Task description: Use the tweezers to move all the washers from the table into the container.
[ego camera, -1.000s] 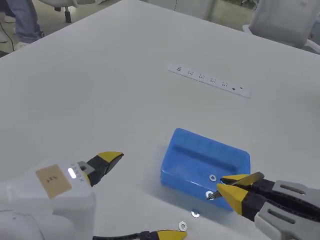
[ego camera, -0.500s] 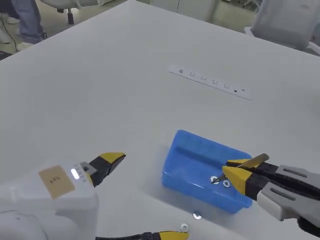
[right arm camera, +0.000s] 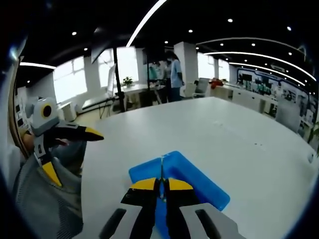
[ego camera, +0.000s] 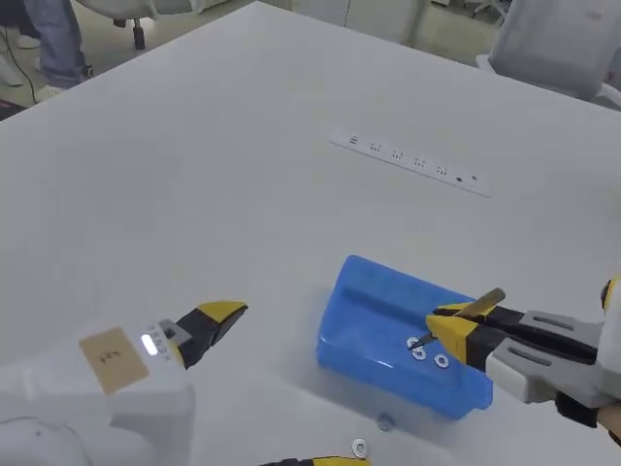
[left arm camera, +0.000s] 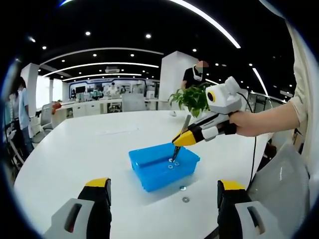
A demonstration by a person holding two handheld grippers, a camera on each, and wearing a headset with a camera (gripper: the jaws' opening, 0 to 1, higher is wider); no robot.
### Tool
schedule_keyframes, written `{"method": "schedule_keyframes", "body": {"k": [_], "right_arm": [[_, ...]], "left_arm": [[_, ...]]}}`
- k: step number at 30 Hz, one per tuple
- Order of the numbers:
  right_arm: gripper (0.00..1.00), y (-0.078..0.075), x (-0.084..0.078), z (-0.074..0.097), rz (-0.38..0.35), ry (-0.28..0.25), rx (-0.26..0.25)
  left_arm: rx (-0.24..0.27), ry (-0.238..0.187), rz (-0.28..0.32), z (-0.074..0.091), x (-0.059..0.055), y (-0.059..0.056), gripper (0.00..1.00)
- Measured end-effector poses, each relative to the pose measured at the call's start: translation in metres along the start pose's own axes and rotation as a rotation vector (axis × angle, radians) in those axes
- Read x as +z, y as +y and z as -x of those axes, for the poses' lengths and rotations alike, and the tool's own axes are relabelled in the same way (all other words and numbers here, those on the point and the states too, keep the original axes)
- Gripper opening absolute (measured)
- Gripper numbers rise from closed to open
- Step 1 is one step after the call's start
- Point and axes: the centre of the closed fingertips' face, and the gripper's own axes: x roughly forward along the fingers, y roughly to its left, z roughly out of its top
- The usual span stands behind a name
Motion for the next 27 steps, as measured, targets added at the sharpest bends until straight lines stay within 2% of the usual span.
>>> {"method": "schedule_keyframes", "body": {"k": [6,10,17,27], "right_arm": [[0.02,-0.012,-0.009,-0.012,-0.067,0.012,-0.009],[0.02,-0.018,-0.012,-0.019,-0.085,0.022,-0.012],[0.02,-0.015,-0.018,-0.033,-0.069,0.058,0.006],[0.03,-0.018,-0.027,-0.034,-0.046,0.095,-0.003]], "left_arm": [[0.002,-0.002,0.002,0.000,0.000,0.000,0.89],[0.006,-0.004,0.005,0.001,0.000,0.001,0.89],[0.006,-0.003,0.006,0.001,0.000,0.001,0.89],[0.009,-0.003,0.009,0.000,0.000,0.002,0.89]]}}
